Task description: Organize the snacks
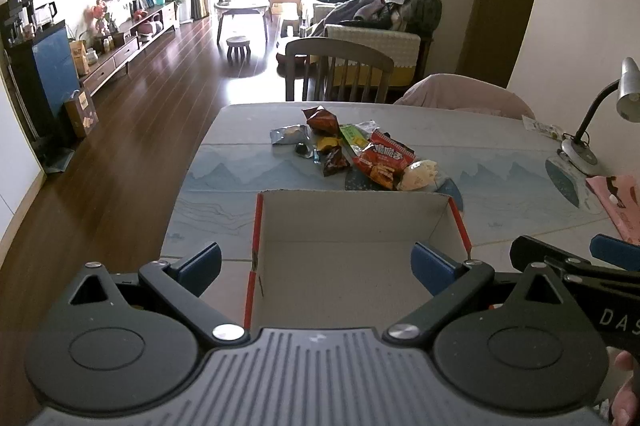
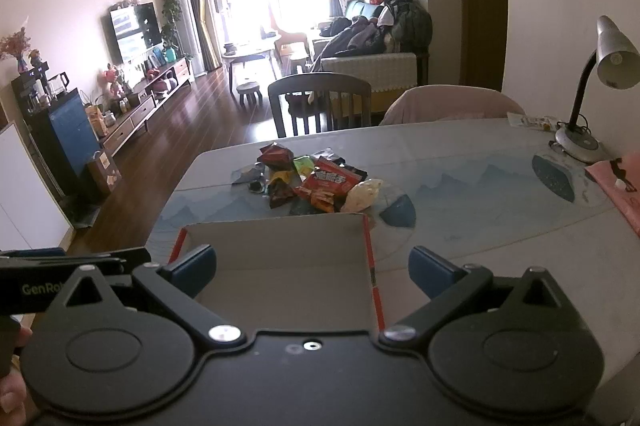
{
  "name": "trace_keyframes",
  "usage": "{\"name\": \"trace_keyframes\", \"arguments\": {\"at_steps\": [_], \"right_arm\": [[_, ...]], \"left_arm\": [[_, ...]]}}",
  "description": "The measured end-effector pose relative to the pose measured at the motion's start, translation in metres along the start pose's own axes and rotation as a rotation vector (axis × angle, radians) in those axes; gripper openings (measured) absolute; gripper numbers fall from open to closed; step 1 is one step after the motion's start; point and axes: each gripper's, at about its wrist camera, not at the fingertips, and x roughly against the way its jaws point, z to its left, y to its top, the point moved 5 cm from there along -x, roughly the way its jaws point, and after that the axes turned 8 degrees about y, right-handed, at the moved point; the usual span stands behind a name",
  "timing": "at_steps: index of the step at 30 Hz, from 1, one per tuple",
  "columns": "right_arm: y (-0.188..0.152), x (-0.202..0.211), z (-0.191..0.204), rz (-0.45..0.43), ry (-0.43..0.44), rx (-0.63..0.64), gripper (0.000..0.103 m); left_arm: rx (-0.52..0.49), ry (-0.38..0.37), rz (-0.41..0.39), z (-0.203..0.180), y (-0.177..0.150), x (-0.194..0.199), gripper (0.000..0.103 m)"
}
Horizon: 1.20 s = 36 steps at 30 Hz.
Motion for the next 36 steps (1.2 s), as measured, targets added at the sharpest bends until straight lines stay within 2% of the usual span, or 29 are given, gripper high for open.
{"name": "trace_keyframes", "arguments": {"at_steps": [22, 36], "right_arm": [[-0.008, 0.010, 0.006, -0.023, -0.015, -0.027, 0.103], [-0.008, 0.003, 0.000, -0.001, 0.004, -0.030, 0.102]], "left_arm": [[-0.022, -0.022, -0.004, -0.001, -0.003, 0.001, 0.102], [-0.012, -0.010, 0.019, -0.009, -0.002, -0.010, 0.102]]}}
